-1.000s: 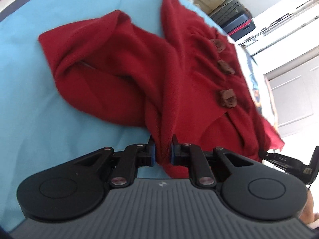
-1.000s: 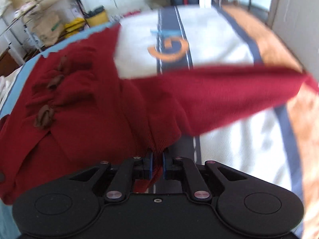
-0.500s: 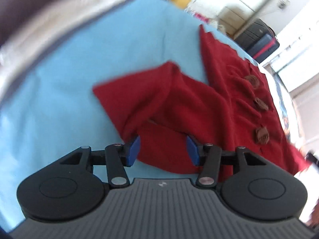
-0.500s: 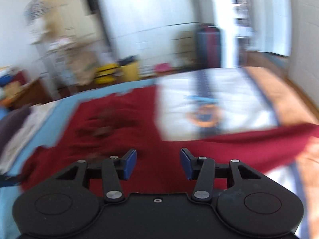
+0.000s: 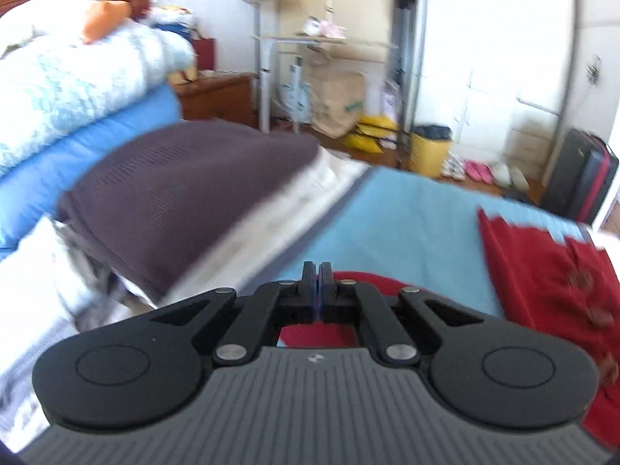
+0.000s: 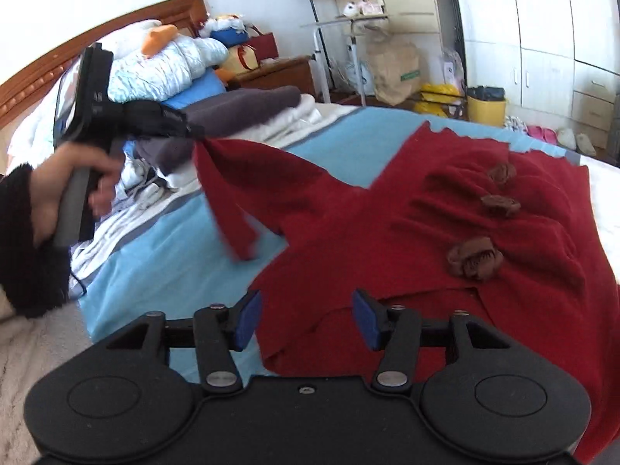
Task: Fold clothes
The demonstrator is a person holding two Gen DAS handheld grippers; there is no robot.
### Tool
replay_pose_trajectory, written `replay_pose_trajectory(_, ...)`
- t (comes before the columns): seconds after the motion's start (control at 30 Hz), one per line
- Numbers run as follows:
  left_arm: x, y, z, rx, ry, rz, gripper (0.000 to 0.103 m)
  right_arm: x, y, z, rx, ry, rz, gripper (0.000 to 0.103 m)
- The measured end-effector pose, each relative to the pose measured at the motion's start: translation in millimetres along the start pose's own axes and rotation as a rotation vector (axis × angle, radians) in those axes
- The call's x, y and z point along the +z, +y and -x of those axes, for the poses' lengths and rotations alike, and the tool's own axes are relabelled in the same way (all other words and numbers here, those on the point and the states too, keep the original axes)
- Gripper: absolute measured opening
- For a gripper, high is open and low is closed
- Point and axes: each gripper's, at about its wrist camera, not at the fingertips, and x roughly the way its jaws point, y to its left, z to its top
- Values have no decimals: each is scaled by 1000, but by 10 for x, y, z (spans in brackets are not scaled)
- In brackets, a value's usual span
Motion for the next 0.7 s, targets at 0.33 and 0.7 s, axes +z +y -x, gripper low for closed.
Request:
replay_pose_trajectory(0.33,48,503,-766,-68,88,177,0,-59,302,-177,-53,71,140,60)
replay_pose_trajectory(0.7,-82,1016,-807,42,84,276,0,-134,508,-569,-124,89,262,60)
